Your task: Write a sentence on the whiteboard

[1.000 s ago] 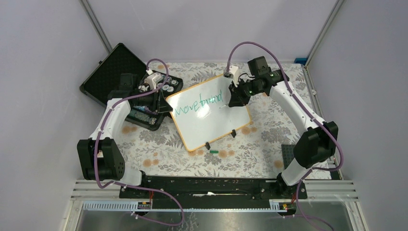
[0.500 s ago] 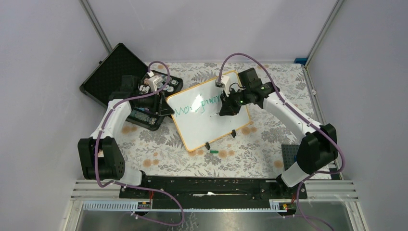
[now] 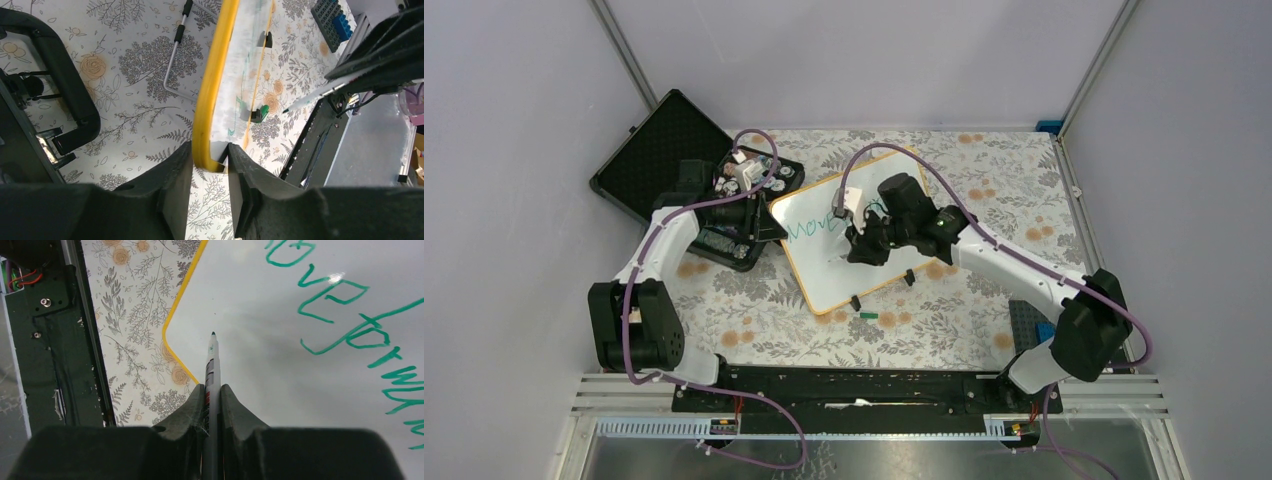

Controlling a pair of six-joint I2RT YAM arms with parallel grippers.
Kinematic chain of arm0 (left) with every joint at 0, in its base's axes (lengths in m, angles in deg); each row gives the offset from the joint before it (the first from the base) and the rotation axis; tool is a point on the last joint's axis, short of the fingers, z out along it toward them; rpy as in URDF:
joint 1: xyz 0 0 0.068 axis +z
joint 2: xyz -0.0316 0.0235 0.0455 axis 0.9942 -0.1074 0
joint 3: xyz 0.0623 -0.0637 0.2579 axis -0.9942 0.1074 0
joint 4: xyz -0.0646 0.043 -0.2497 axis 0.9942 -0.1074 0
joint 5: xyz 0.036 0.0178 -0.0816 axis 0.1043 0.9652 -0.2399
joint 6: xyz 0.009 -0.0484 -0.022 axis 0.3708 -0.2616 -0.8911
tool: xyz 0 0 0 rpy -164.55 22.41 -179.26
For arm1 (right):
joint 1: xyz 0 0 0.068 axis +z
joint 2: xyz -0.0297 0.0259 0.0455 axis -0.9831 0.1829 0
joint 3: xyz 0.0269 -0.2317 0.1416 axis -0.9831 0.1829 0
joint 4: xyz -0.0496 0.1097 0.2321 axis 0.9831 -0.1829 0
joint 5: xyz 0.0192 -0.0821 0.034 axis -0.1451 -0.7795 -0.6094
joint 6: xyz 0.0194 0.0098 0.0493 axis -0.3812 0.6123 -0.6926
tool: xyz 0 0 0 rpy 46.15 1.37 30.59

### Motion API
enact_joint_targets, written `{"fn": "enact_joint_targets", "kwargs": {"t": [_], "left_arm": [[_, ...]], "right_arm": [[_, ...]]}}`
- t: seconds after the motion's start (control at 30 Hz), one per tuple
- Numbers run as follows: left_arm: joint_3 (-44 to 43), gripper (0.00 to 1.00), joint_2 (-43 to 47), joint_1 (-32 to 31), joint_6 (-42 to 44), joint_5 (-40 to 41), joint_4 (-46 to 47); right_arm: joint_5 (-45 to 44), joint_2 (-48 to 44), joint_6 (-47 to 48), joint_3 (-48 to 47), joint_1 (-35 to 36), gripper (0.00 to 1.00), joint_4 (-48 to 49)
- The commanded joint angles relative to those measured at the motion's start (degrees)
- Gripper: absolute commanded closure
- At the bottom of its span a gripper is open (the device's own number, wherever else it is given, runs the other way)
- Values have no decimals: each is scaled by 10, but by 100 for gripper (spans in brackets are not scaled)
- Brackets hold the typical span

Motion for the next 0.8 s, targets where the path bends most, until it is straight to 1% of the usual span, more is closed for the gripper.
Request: {"fn": "enact_joint_targets", "kwargs": {"t": [0.0,0.27,0.37,0.57,0.77], "left_arm": [[-8,68,-8,4,6,-29,28],[-1,83,5,3,10,-20,29],[0,91,8,1,9,-15,29],[1,99,5,-2,8,-8,29],[3,100,10,-3,9,-2,29]], "right_arm": [[-69,-37,10,30,19,100,68],[-97,-50,26,79,21,100,131],[-93,-43,27,76,21,100,133],[-78,-33,24,57,21,100,125],[-82,-21,20,42,21,100,121]]}}
